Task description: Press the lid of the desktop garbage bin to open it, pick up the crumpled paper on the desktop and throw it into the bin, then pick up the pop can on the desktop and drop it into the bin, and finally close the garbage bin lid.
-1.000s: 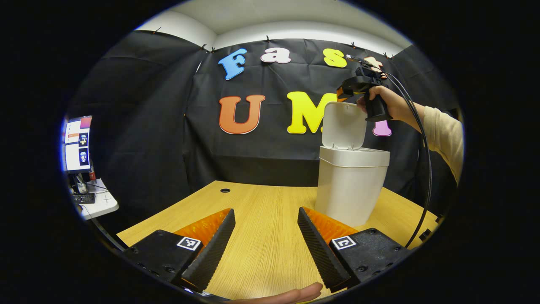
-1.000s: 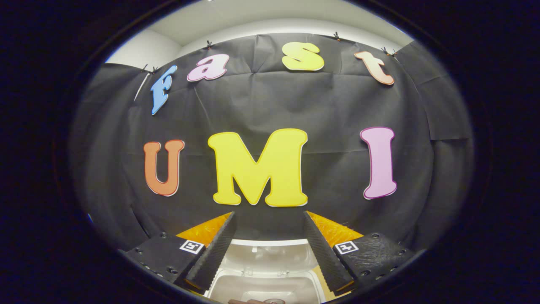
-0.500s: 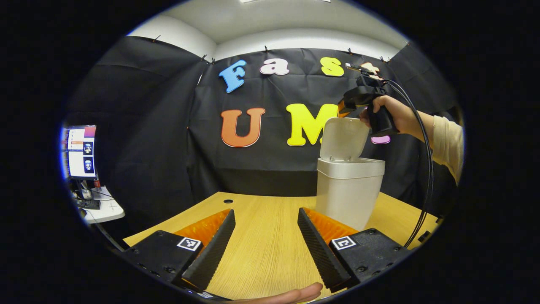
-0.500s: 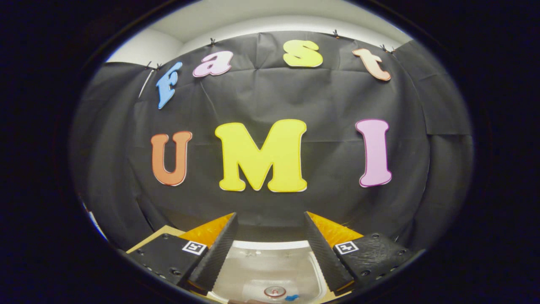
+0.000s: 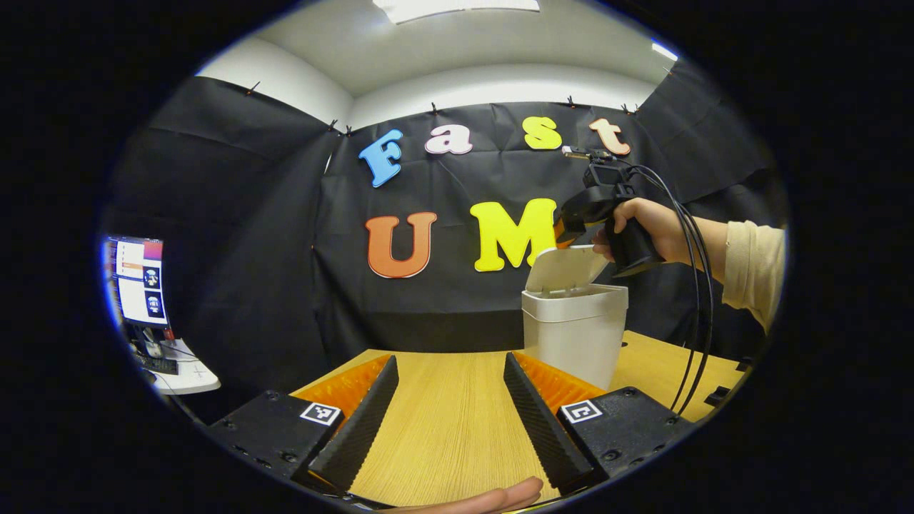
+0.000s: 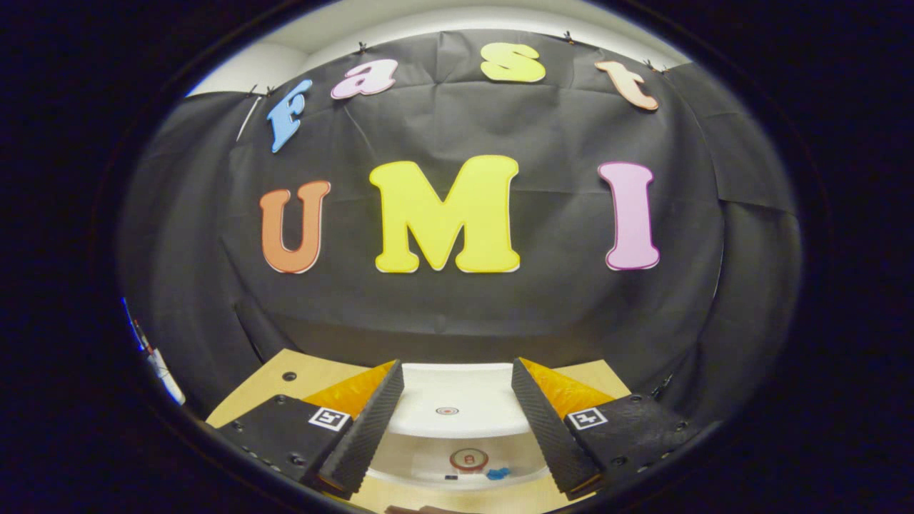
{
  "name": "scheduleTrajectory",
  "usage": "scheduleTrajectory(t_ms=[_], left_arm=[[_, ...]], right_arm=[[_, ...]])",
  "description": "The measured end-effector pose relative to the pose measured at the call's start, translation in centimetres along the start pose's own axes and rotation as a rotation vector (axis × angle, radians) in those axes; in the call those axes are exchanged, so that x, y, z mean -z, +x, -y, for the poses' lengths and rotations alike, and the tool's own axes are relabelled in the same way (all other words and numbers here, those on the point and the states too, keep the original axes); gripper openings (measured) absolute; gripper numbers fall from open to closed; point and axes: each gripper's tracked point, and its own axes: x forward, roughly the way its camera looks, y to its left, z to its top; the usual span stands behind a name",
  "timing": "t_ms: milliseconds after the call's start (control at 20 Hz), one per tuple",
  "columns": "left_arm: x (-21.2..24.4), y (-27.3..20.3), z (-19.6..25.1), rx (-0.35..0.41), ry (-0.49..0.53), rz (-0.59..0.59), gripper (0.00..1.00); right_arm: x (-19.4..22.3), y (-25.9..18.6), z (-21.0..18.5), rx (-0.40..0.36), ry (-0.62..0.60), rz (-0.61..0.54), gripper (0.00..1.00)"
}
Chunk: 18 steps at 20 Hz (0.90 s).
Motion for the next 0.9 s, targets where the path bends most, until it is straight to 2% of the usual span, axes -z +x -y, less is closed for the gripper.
scheduleTrajectory(t_ms=[150, 500, 900], left_arm=[[0.3, 0.0, 0.4, 0.021, -0.015, -0.007, 0.96], [1.7, 0.3, 0.0, 0.014, -0.031, -0.038, 0.96], [2.1, 0.5, -0.9, 0.006, -0.039, -0.052, 0.96]], right_arm=[[1.2, -0.3, 0.3, -0.007, 0.002, -0.038, 0.95], [5.3, -0.3, 0.7, -0.024, -0.021, -0.110, 0.97], [7.1, 0.2, 0.6, -0.014, -0.025, -0.157, 0.97]])
